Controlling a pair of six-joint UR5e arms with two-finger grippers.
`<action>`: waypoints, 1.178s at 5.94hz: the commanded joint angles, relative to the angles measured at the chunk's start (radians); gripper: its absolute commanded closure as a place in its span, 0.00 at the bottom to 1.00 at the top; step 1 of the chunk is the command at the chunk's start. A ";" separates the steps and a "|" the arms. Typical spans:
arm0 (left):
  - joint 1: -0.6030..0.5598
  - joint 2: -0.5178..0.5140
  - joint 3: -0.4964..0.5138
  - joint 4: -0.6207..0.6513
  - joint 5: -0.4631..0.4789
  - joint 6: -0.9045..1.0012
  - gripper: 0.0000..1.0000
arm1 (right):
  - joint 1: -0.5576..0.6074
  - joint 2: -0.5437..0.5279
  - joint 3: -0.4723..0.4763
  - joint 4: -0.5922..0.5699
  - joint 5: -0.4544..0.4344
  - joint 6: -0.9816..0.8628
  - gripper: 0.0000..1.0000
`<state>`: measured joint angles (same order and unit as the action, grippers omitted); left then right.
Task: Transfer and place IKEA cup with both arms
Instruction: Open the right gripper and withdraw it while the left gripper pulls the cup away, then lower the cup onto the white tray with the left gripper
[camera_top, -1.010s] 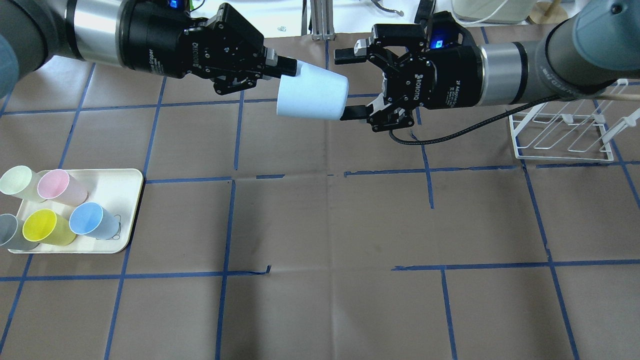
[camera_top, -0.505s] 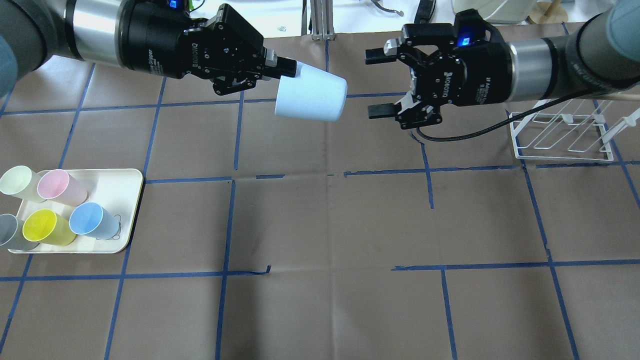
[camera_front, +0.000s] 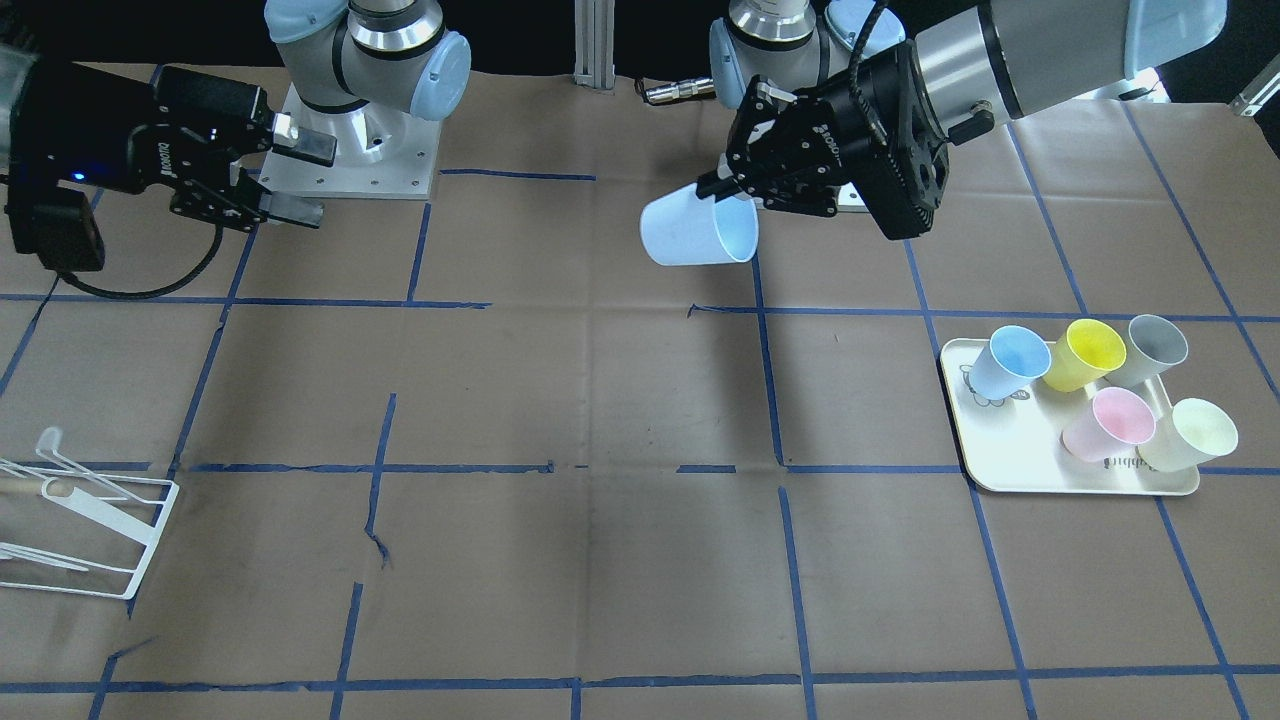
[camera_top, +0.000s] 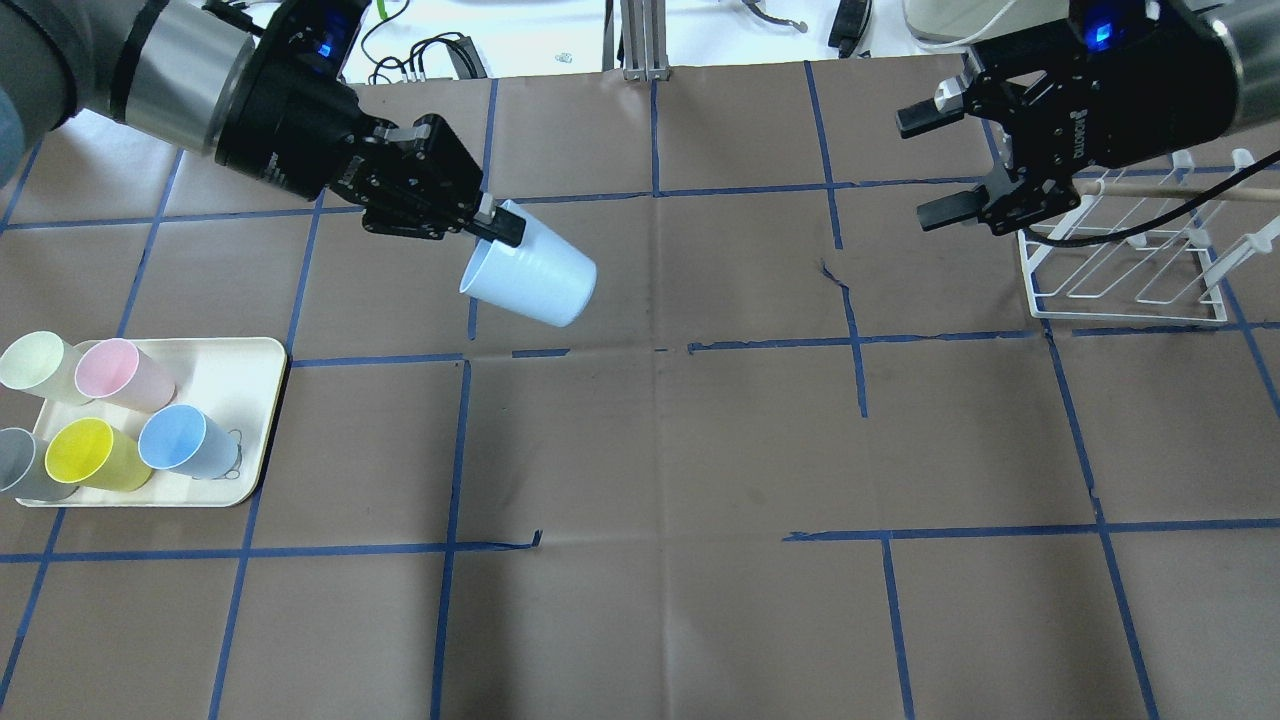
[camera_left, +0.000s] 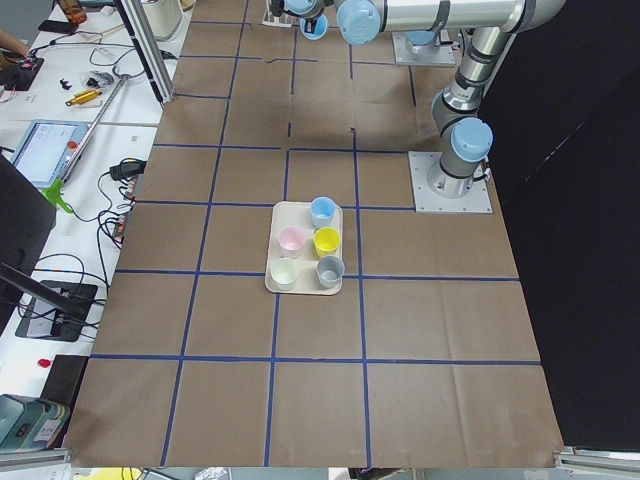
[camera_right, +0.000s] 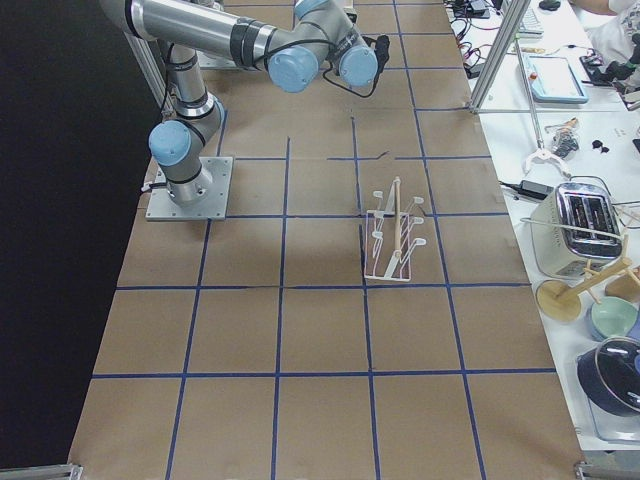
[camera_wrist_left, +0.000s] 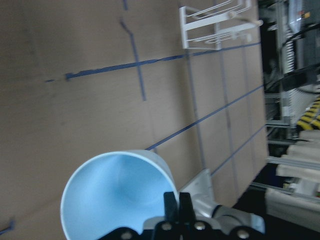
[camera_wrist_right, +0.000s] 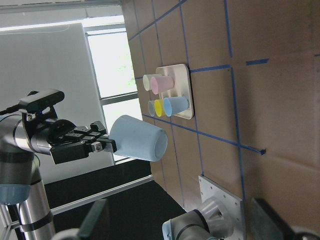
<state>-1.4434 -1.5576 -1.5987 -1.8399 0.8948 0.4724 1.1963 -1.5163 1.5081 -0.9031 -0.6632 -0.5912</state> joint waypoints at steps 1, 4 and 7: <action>0.065 -0.045 -0.001 0.106 0.457 0.120 1.00 | 0.075 -0.008 -0.086 -0.229 -0.202 0.282 0.00; 0.228 -0.145 -0.076 0.334 0.665 0.381 1.00 | 0.289 -0.004 -0.089 -0.584 -0.778 0.569 0.00; 0.310 -0.255 -0.205 0.593 0.737 0.371 1.00 | 0.394 0.008 -0.072 -0.617 -0.938 0.740 0.00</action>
<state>-1.1442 -1.7873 -1.7580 -1.3336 1.6213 0.8441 1.5735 -1.5110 1.4287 -1.5152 -1.5798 0.1211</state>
